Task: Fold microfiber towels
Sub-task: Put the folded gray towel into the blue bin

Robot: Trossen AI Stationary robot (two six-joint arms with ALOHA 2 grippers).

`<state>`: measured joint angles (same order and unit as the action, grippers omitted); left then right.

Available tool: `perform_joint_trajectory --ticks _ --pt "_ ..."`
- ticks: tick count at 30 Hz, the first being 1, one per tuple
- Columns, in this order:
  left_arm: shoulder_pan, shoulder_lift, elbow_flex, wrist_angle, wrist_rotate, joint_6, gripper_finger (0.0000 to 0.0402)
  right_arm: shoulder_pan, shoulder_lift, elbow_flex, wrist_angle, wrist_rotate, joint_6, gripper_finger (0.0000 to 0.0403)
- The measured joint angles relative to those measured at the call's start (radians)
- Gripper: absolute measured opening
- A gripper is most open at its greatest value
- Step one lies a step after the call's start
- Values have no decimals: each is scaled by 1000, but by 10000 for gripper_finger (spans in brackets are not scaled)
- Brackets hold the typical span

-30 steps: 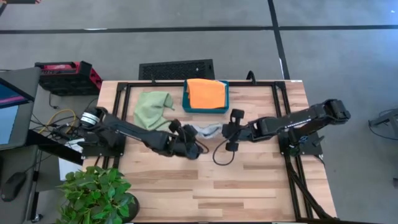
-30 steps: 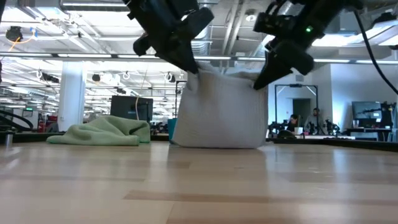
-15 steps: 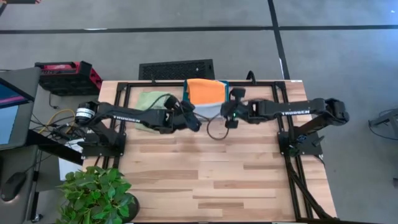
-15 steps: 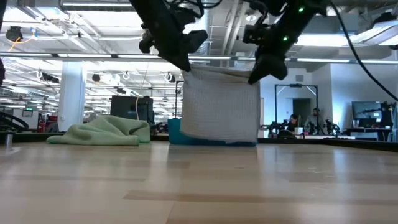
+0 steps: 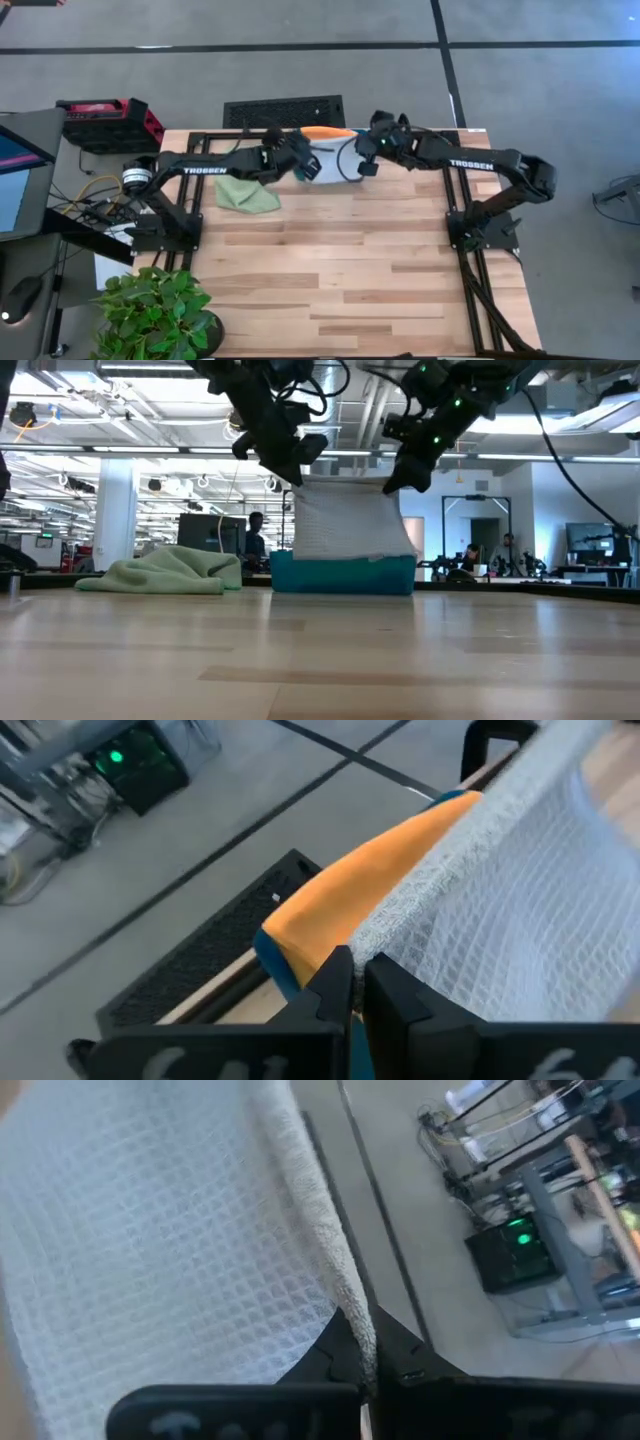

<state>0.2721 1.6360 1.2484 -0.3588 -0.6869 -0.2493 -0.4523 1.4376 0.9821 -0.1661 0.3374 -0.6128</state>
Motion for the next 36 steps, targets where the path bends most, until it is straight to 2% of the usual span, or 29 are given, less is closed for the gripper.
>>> perform_joint_trajectory --ticks 7,9,12,16,28,36 --pt "83 2 0 21 49 16 0 -44 84 0 88 -14 -77 12" --pt "107 2 0 17 91 16 0 -46 102 0 116 -6 -93 12" --pt "131 2 -7 16 152 16 0 -50 106 -1 123 -1 -95 13" --pt "154 2 -9 19 166 19 0 -51 106 0 127 -3 -95 13" --pt "181 3 -10 39 242 186 0 -55 106 -1 119 3 -95 17" --pt "192 3 -10 50 285 194 0 -56 106 -1 112 4 -95 23"
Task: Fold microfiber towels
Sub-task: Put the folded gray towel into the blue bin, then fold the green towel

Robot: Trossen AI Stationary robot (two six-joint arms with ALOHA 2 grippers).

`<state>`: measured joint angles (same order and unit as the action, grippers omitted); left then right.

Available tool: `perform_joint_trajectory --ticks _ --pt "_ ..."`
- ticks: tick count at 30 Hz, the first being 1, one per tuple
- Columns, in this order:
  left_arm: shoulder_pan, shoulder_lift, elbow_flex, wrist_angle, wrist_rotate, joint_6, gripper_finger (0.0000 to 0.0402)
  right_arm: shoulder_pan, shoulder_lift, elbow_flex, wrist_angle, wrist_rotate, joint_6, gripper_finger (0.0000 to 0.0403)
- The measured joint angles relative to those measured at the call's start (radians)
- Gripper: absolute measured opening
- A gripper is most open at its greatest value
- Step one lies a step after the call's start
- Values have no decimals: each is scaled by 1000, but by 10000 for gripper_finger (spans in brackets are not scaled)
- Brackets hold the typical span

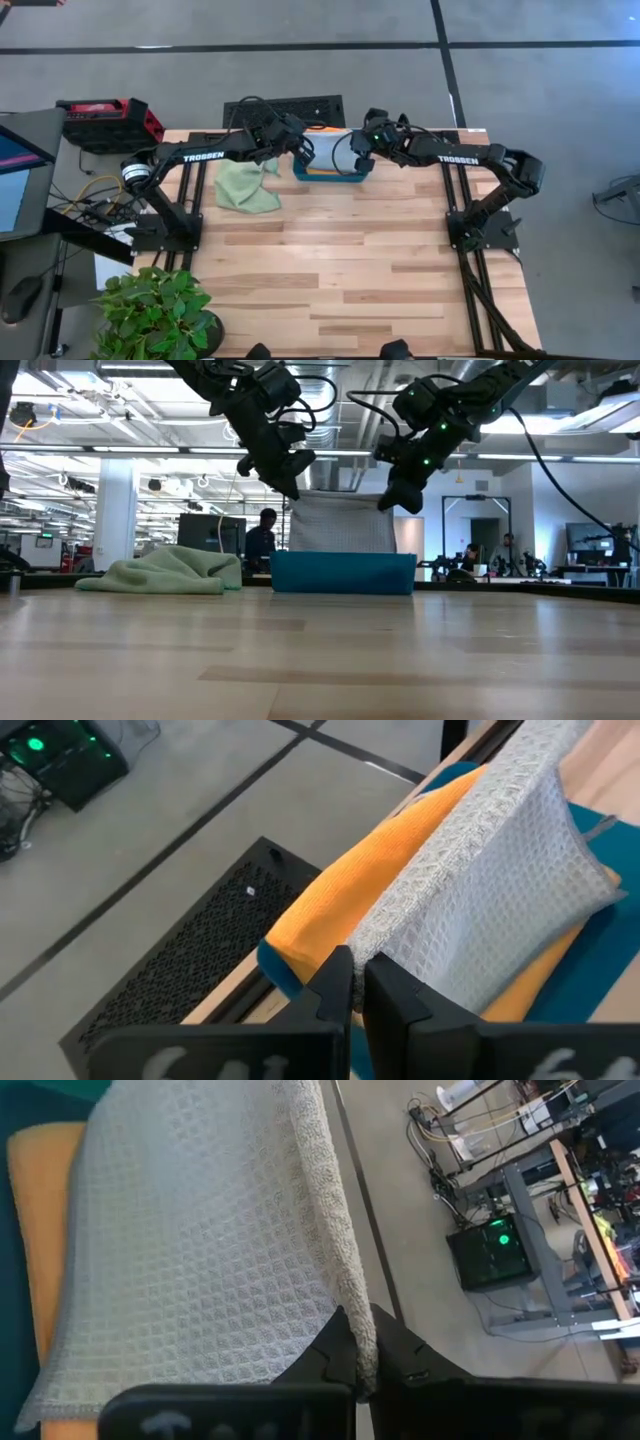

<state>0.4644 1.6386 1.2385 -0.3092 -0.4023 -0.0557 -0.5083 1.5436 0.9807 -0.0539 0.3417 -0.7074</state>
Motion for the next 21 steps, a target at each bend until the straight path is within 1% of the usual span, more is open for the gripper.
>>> perform_joint_trajectory --ticks 3,5,11,17,21 --pt "0 0 -1 24 20 5 5 0 0 -1 -3 6 0 24" --pt "0 0 -1 32 21 7 15 -1 0 -1 -4 8 0 28" --pt "6 0 -2 28 3 8 71 -5 0 -2 -7 19 0 61" --pt "27 0 -2 33 -26 18 135 -17 -1 -2 2 8 0 119" --pt "44 0 -2 35 -30 18 161 -31 -1 -2 11 7 0 170"
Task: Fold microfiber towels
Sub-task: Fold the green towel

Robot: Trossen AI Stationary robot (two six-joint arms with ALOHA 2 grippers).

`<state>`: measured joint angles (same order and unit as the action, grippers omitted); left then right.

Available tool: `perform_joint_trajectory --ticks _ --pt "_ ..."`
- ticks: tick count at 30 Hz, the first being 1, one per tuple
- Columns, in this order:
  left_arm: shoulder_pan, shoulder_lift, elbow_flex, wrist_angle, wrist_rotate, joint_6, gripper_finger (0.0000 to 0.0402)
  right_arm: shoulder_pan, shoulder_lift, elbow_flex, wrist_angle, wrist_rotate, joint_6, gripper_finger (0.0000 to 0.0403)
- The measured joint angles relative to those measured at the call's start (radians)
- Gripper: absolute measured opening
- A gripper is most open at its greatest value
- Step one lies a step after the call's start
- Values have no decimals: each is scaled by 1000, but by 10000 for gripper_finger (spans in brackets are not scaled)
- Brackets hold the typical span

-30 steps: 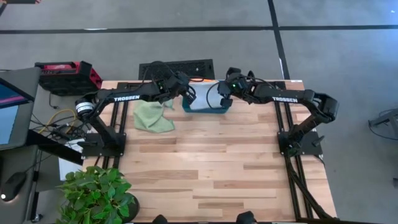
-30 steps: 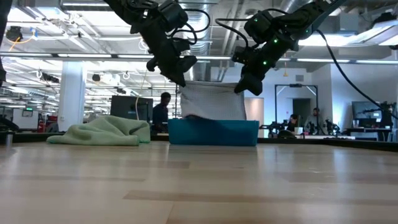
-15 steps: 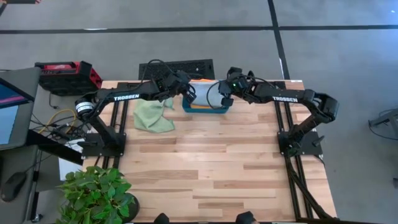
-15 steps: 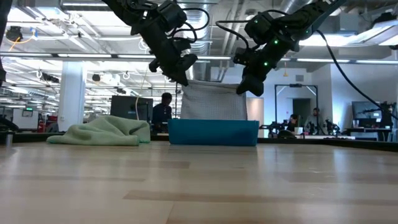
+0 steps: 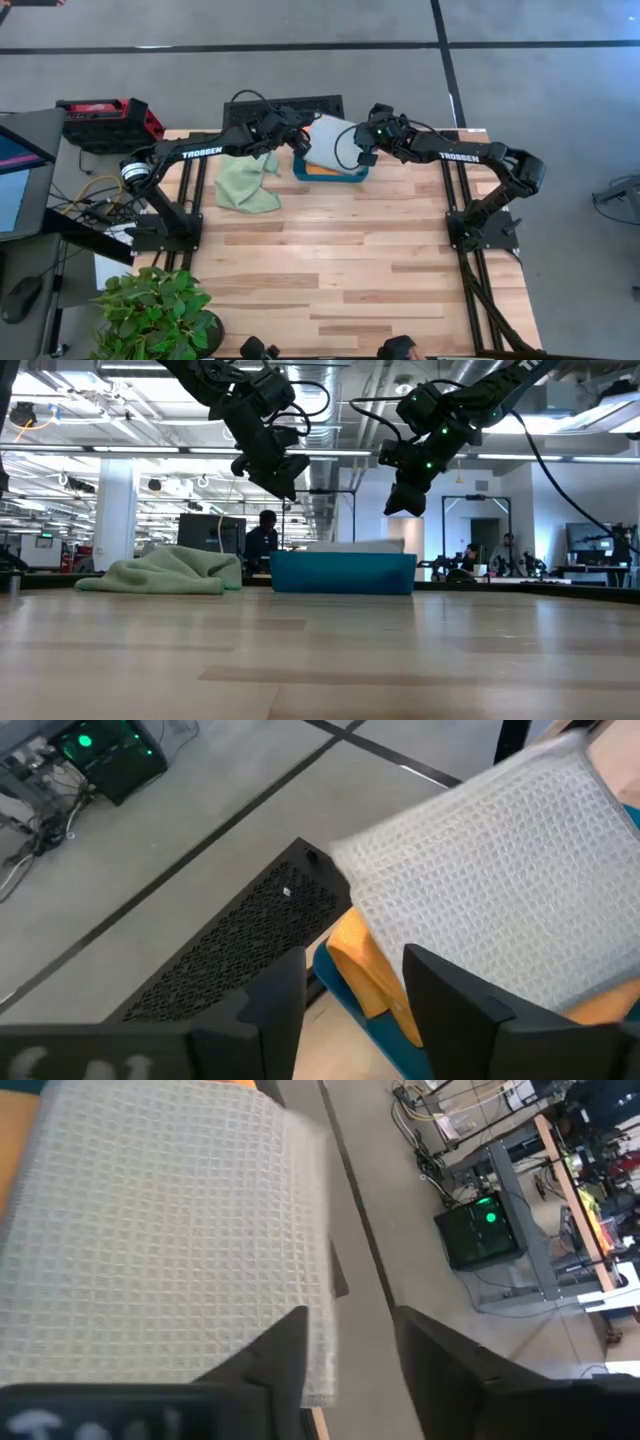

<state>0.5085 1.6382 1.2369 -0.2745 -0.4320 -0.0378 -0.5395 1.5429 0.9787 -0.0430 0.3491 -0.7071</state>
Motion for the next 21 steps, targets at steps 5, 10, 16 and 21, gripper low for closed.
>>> perform_joint_trajectory --ticks 5,10,16,21 --pt "8 0 0 -45 2 -20 170 -8 -5 0 0 18 9 223" --pt "5 0 1 -270 31 -159 171 12 -71 2 -46 47 130 241" --pt "-70 0 1 -579 116 -273 171 75 -177 2 -180 26 159 236" --pt "-170 0 -1 -670 165 -333 171 128 -222 2 -272 -123 178 229"
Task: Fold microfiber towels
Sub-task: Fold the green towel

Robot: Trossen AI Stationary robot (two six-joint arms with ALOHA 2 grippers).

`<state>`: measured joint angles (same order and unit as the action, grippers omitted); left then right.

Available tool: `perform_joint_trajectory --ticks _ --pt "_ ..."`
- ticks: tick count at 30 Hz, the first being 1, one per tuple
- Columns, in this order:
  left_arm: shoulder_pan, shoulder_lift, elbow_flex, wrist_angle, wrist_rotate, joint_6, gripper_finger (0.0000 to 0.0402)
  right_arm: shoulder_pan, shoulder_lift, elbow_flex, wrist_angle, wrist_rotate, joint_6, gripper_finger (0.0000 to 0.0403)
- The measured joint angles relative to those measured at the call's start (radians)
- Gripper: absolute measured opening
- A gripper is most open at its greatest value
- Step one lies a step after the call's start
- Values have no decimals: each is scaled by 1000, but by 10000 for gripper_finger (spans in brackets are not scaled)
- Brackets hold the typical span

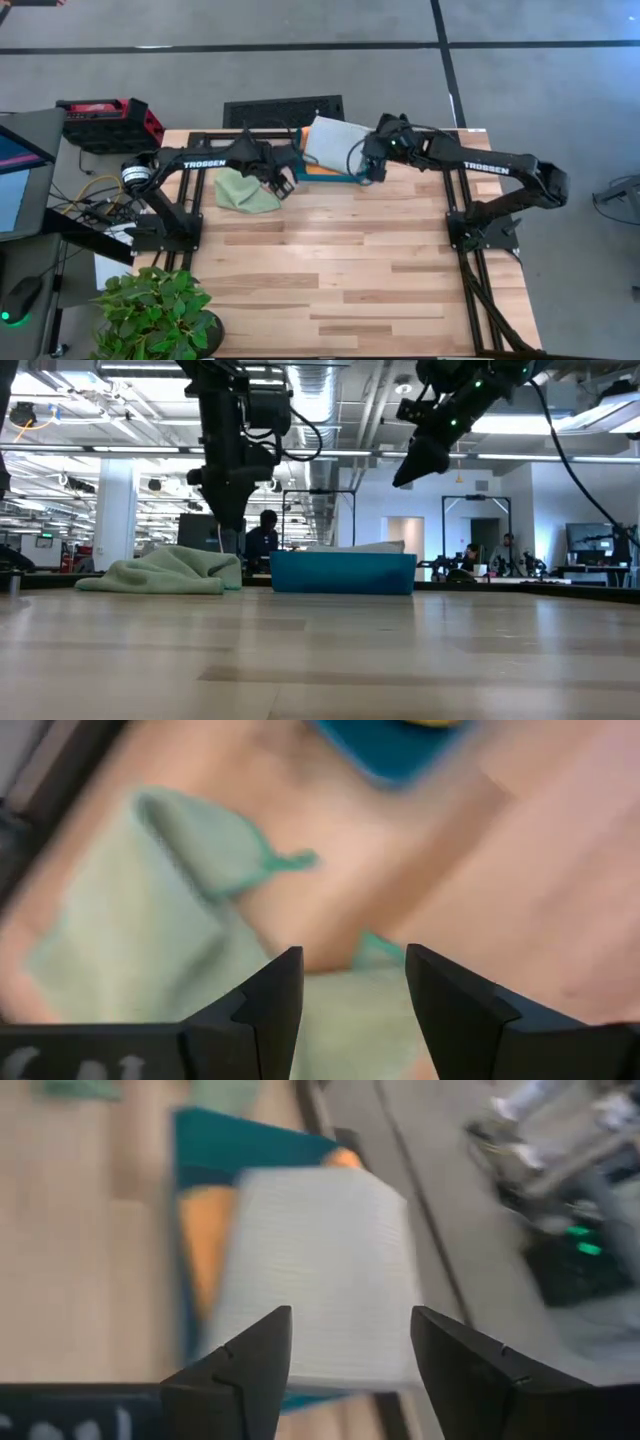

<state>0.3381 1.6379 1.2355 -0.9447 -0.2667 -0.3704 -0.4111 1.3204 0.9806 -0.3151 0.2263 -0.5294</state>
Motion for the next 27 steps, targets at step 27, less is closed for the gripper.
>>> perform_joint_trajectory --ticks 27 --pt "-140 -8 -450 418 2 -266 171 369 -1 0 -51 -27 280 221"
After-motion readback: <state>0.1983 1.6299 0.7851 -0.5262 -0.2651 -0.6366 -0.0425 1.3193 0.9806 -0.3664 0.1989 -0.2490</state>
